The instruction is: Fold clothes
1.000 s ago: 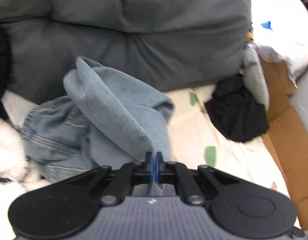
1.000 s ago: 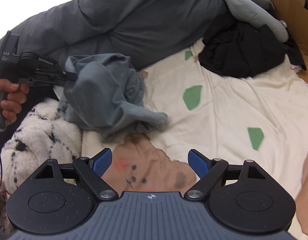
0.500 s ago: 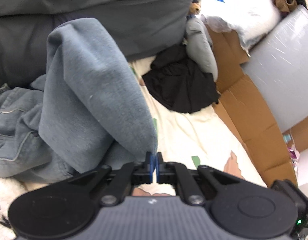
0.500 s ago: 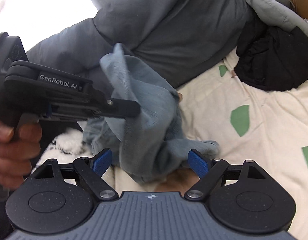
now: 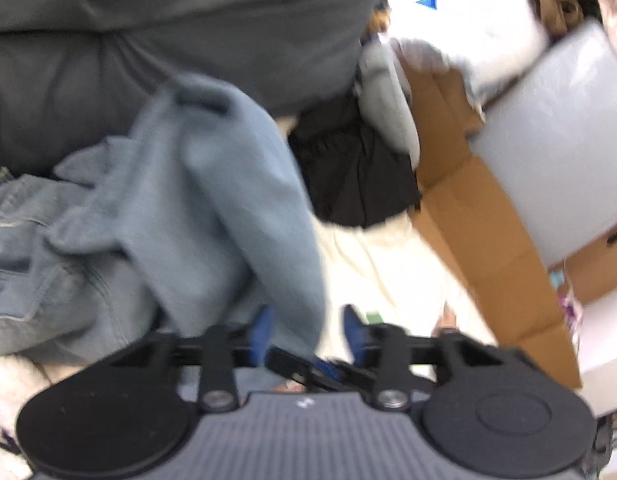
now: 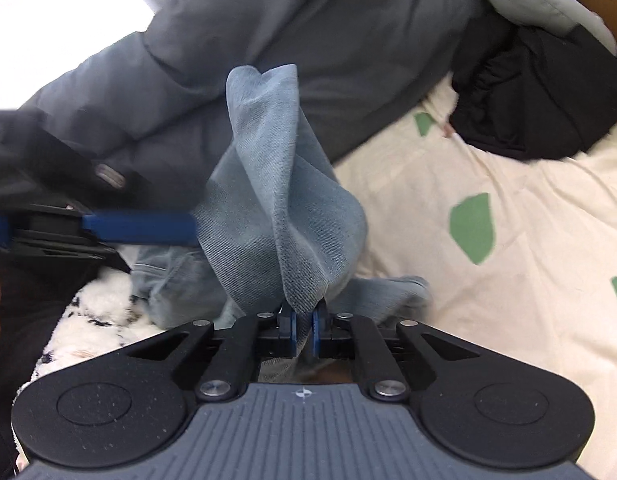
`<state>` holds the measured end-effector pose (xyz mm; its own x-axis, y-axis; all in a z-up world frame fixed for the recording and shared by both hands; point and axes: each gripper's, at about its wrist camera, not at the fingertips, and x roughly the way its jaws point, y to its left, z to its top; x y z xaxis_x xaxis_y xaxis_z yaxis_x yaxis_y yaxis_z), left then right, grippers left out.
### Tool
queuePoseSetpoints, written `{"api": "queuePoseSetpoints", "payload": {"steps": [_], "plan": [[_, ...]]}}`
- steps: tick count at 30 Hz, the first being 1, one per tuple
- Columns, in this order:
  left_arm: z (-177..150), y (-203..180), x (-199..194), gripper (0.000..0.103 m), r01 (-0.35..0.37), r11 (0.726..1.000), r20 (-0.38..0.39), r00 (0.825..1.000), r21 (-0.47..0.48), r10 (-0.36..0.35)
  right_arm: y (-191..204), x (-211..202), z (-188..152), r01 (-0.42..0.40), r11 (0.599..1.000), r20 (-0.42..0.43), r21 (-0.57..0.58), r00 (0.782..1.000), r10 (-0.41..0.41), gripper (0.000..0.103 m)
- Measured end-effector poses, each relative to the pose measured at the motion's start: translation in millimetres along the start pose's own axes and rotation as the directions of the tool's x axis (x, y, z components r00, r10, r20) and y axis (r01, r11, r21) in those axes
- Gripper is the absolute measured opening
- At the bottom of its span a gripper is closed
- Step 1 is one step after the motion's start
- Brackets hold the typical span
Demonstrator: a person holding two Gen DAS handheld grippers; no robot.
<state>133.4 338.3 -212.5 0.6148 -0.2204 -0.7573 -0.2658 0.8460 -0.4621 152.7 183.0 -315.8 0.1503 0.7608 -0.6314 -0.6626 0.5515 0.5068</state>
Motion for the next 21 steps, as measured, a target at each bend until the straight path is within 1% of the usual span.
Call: {"api": "queuePoseSetpoints", "payload": {"steps": [2,4,5,7,10,11,13,14,17,21], "plan": [[0,12,-2,0.055,-0.066,0.998,0.011,0.998,-0.013,0.066,-8,-6,-2,0.024,1.0,-0.01,0.005,1.0,-0.024,0.003],[-1,27,-1,0.055,-0.151,0.988,0.007,0.988,-0.033,0.151,-17,-12,-4,0.05,0.999,-0.023,0.008,0.998,-0.05,0.003],[-1,36,-1,0.055,-0.193,0.98,0.004,0.981,-0.049,0.194,-21,-16,-5,0.063,0.998,-0.029,0.009,0.998,-0.063,0.003],[-1,53,-2,0.056,-0.283,0.956,-0.008,0.959,-0.081,0.283,-30,-24,-7,0.088,0.996,-0.044,0.01,0.995,-0.088,0.003],[0,72,-6,0.057,-0.361,0.924,-0.013,0.932,-0.125,0.362,-44,-35,-9,0.125,0.992,-0.061,0.011,0.99,-0.124,0.002],[0,78,-7,0.059,-0.382,0.914,-0.015,0.923,-0.138,0.384,-48,-38,-9,0.138,0.99,-0.067,0.011,0.988,-0.137,0.002],[1,89,-10,0.067,-0.405,0.901,-0.018,0.913,-0.156,0.408,-58,-45,-11,0.168,0.986,-0.079,0.007,0.983,-0.167,0.002],[2,95,-12,0.068,-0.416,0.895,-0.019,0.908,-0.164,0.418,-63,-49,-12,0.183,0.983,-0.085,0.005,0.98,-0.182,0.002],[0,109,-13,0.069,-0.449,0.875,-0.031,0.892,-0.183,0.451,-77,-60,-13,0.233,0.973,-0.102,-0.004,0.967,-0.232,0.002],[1,125,-14,0.07,-0.471,0.853,-0.031,0.878,-0.225,0.477,-100,-84,-8,0.311,0.95,-0.112,-0.015,0.944,-0.311,0.002]]}}
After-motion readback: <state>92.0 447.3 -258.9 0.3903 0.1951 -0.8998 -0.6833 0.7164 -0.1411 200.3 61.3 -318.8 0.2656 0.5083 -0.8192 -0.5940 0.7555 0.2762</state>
